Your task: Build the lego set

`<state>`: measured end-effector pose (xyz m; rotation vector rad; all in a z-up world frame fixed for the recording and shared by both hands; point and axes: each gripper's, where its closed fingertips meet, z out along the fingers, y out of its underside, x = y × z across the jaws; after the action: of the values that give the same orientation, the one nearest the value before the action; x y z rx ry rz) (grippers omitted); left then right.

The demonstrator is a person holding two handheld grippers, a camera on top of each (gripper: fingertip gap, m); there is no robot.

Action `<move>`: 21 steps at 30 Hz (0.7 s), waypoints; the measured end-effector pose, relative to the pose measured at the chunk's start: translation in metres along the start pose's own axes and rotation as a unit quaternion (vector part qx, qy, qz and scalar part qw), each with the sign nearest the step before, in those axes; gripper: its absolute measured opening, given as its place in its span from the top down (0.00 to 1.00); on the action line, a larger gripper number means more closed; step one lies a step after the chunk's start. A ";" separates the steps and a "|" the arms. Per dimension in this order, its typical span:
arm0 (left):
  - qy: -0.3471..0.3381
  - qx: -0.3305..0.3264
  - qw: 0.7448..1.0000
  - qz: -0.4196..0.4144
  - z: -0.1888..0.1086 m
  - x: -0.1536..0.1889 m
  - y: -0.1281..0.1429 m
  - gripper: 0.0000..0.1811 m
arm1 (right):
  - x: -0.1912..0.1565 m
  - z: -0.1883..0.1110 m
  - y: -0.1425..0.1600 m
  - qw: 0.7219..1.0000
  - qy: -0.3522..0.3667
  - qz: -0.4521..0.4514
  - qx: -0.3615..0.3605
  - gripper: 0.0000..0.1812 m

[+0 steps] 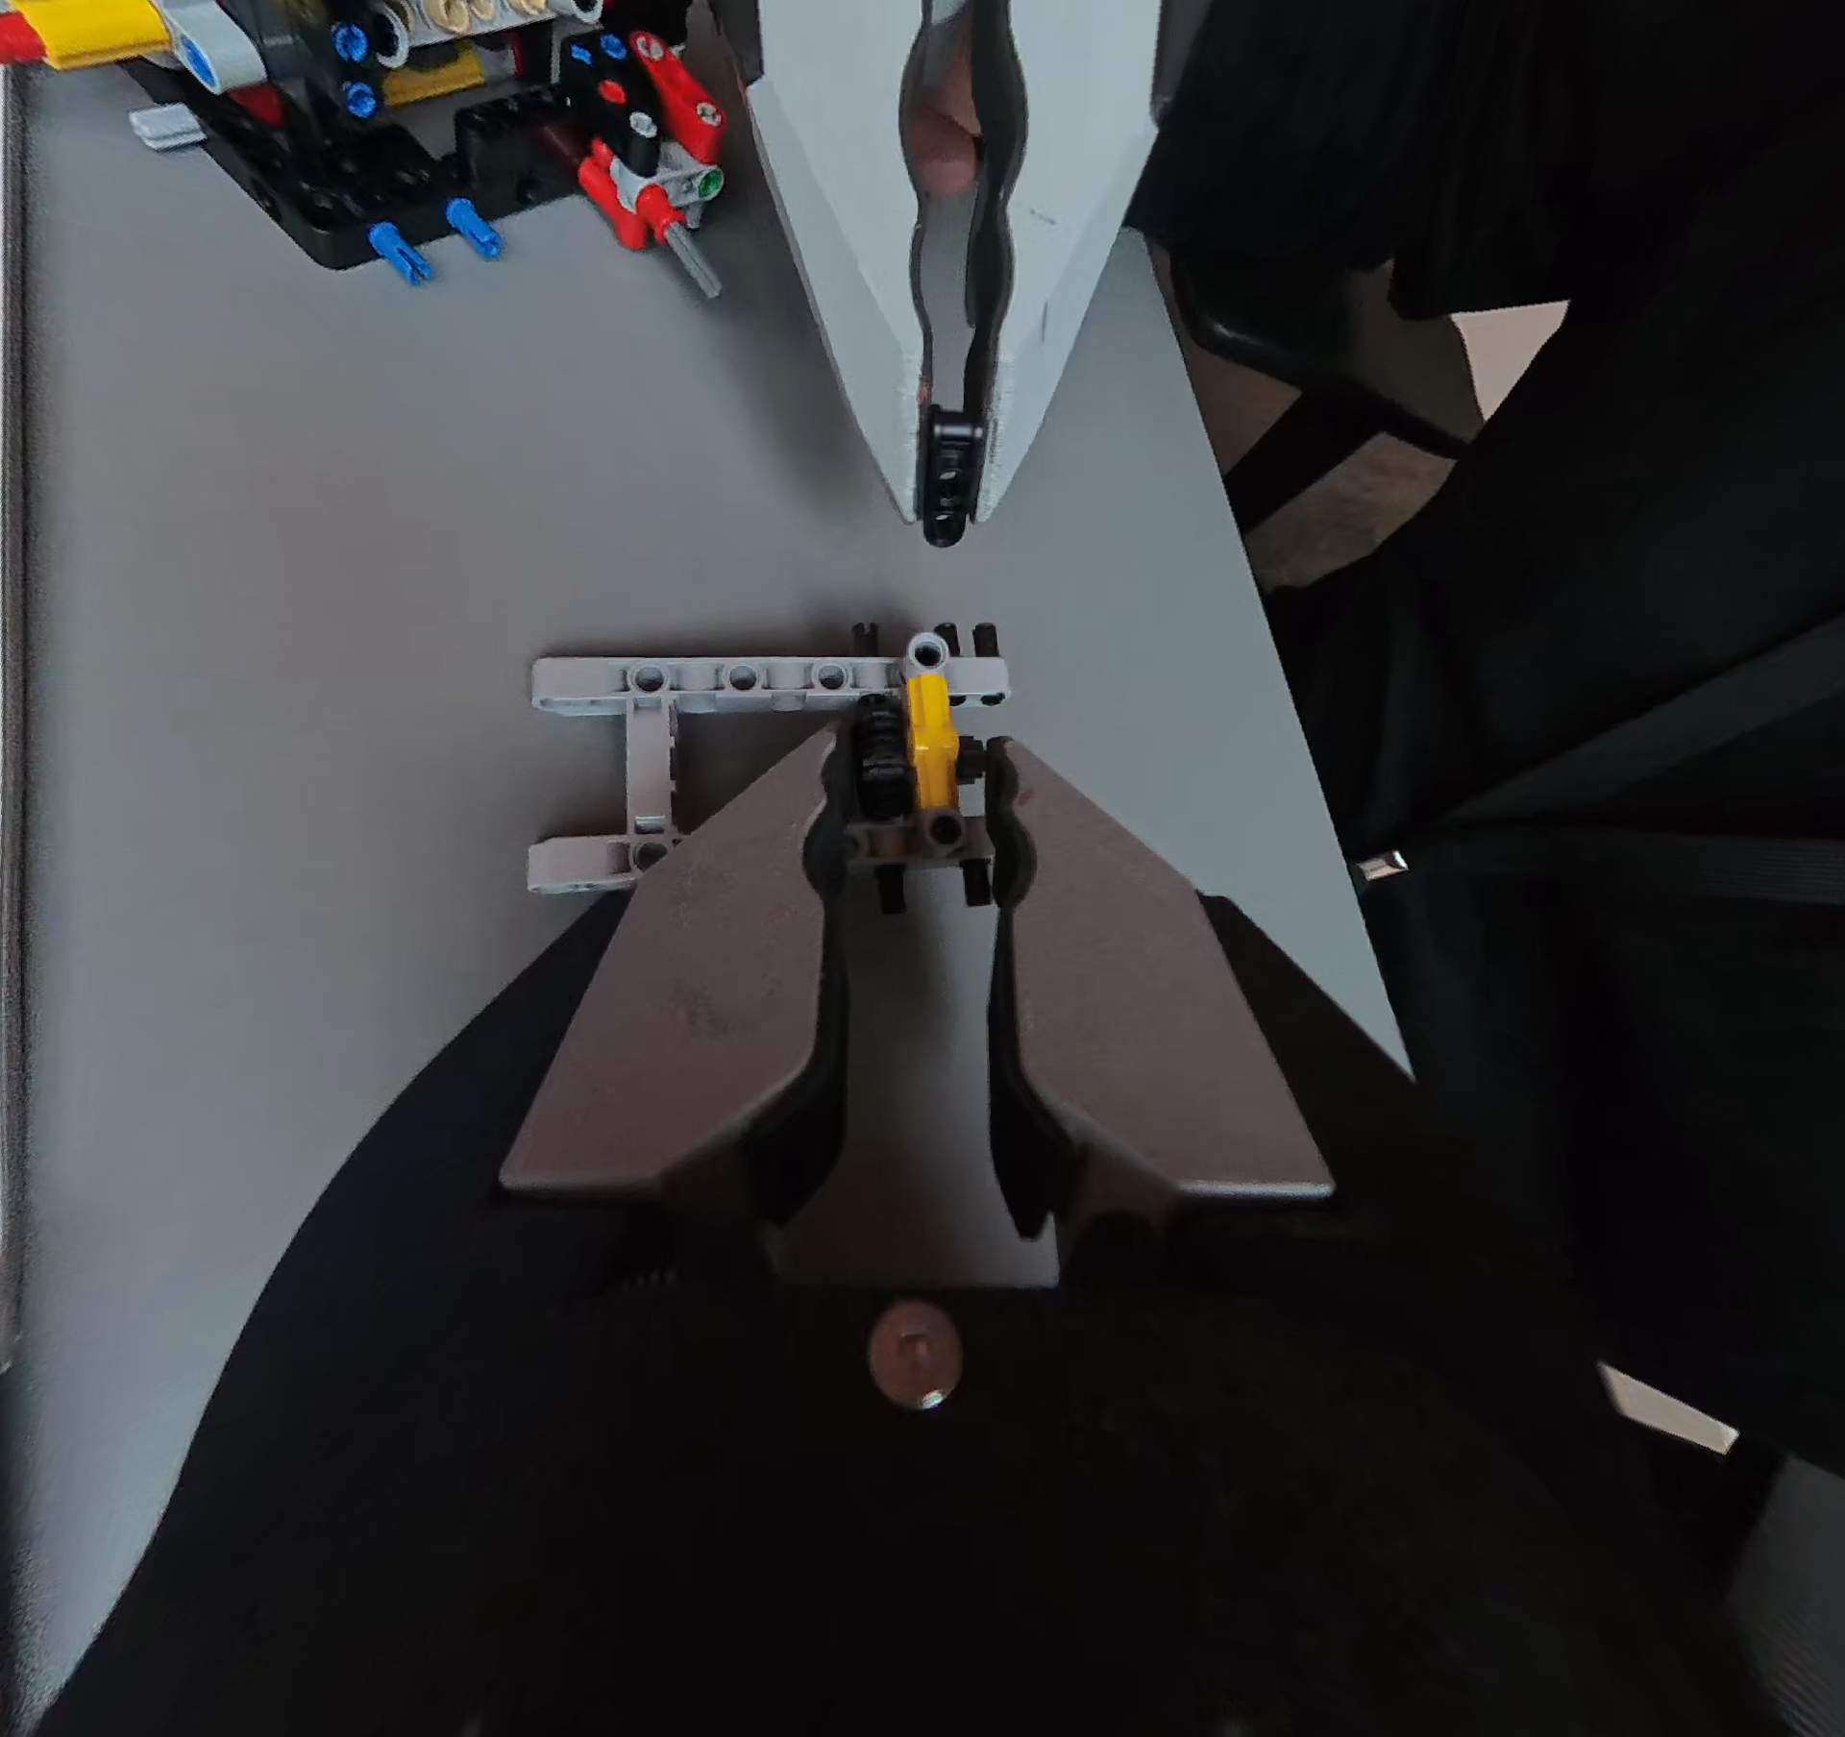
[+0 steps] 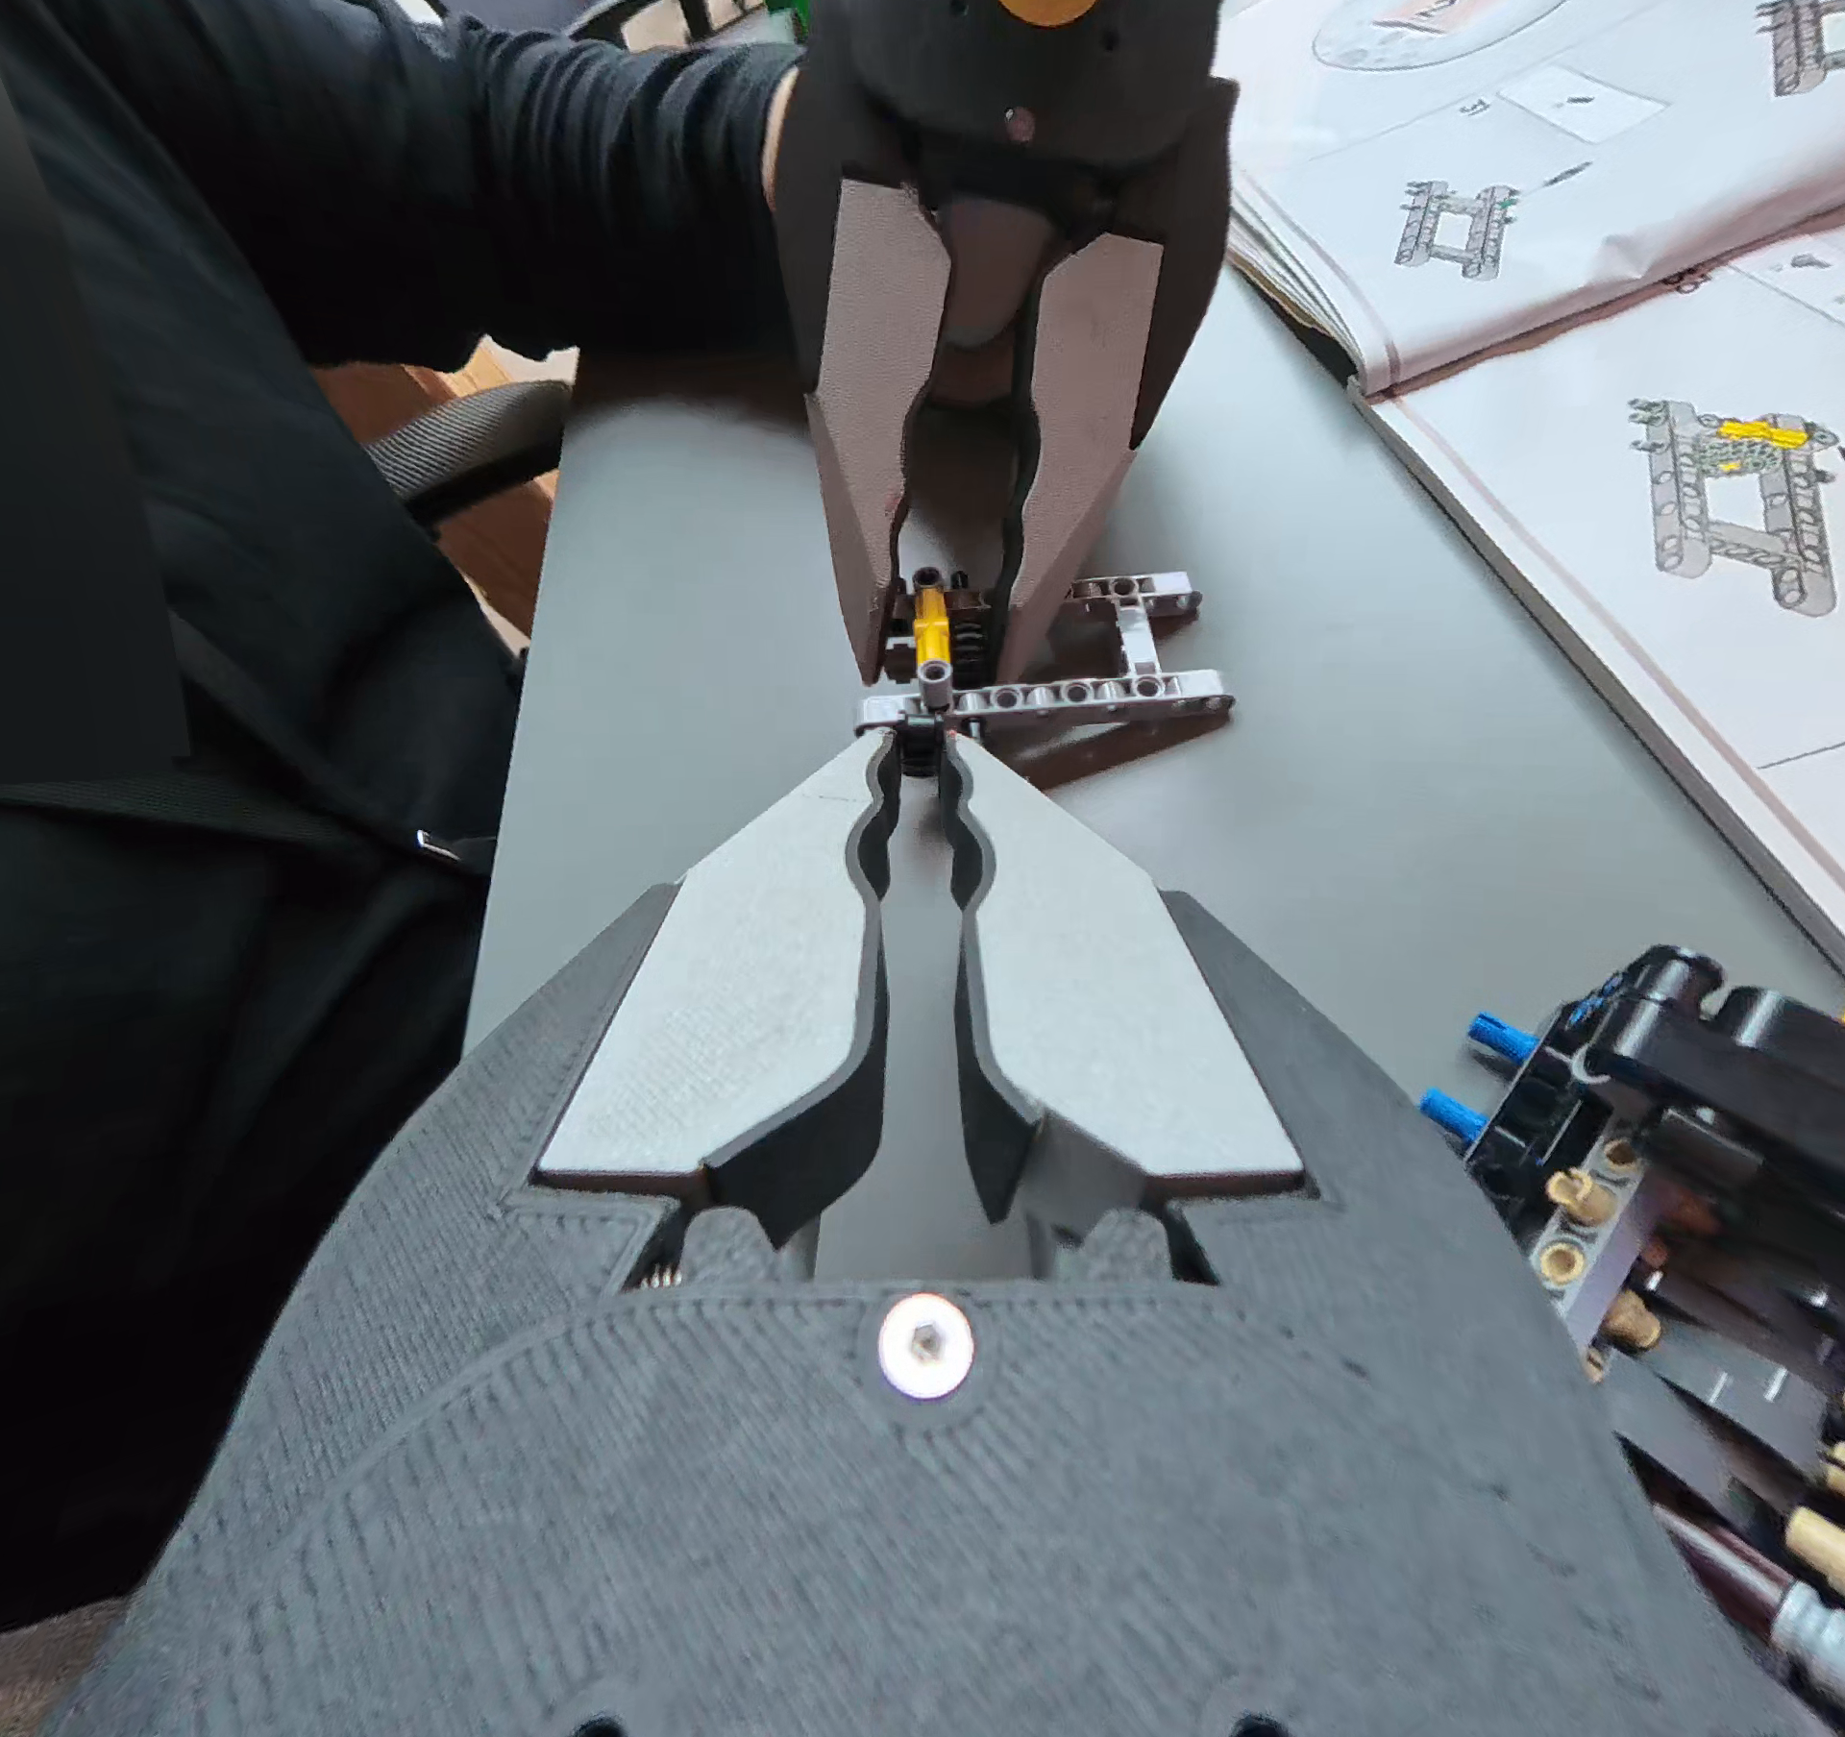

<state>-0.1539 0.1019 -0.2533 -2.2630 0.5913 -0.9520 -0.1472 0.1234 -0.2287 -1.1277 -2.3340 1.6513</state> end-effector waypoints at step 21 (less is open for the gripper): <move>0.006 0.037 0.999 0.002 0.001 0.006 -0.012 0.87 | 0.006 0.005 0.010 0.999 -0.005 0.019 -0.041 0.98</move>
<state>-0.1468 0.1073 -0.2429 -2.1921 0.5567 -0.9705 -0.1490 0.1245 -0.2411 -1.1870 -2.4234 1.5892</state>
